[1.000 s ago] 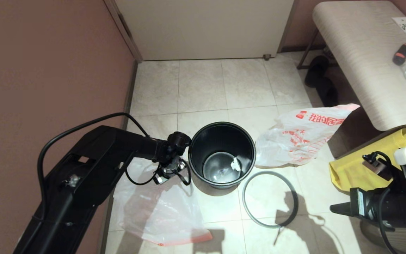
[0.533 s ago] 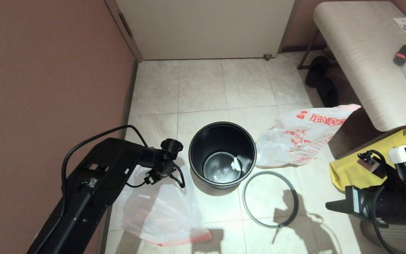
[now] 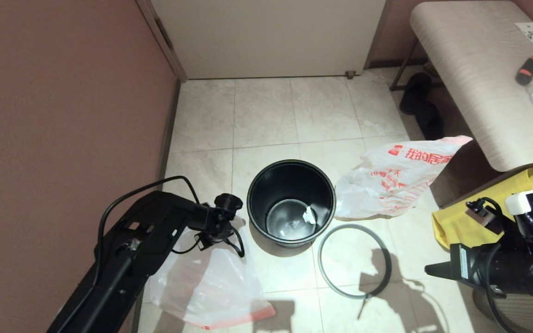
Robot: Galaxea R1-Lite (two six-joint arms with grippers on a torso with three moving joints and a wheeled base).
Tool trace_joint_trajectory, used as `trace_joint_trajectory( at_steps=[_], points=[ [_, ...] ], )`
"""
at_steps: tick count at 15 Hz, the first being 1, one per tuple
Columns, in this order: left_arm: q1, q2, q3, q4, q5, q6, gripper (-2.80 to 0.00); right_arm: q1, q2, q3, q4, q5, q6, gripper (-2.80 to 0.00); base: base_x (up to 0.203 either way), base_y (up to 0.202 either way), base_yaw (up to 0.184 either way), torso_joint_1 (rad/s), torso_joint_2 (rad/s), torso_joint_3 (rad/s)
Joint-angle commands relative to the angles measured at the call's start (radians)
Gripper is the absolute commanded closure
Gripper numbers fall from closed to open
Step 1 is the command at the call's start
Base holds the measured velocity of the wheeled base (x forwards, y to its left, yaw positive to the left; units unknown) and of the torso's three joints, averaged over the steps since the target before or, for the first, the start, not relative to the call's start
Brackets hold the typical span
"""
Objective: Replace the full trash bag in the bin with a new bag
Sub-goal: Pick up a new trash bag
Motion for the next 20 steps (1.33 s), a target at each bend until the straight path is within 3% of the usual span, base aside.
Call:
trace_joint_trajectory(
  at_steps=[1,8,12,15,20],
  points=[
    [0.0,-0.031,0.001,0.011,0.003,-0.005,0.0,0.001,-0.019,0.0,0.002,0.002,0.003,0.0,0.0,0.0,0.0,0.0,0.0,0.0],
    [-0.012,-0.119,0.096,0.058,-0.007,-0.028,0.0,0.001,-0.107,0.019,0.044,0.001,0.006,0.0,0.0,0.0,0.0,0.0,0.0,0.0],
    [-0.035,-0.329,0.2,0.087,-0.02,-0.036,0.0,0.002,-0.155,0.024,0.075,0.0,0.006,0.0,0.0,0.0,0.0,0.0,0.0,0.0],
    [-0.075,-0.532,0.285,0.189,-0.023,-0.064,0.0,0.002,-0.227,0.02,0.139,-0.001,0.007,0.0,0.0,0.0,0.0,0.0,0.0,0.0],
    [-0.188,-0.866,0.338,0.468,-0.025,-0.083,0.0,0.0,-0.237,-0.055,0.187,-0.007,0.005,0.0,0.0,0.0,0.0,0.0,0.0,0.0]
  ],
)
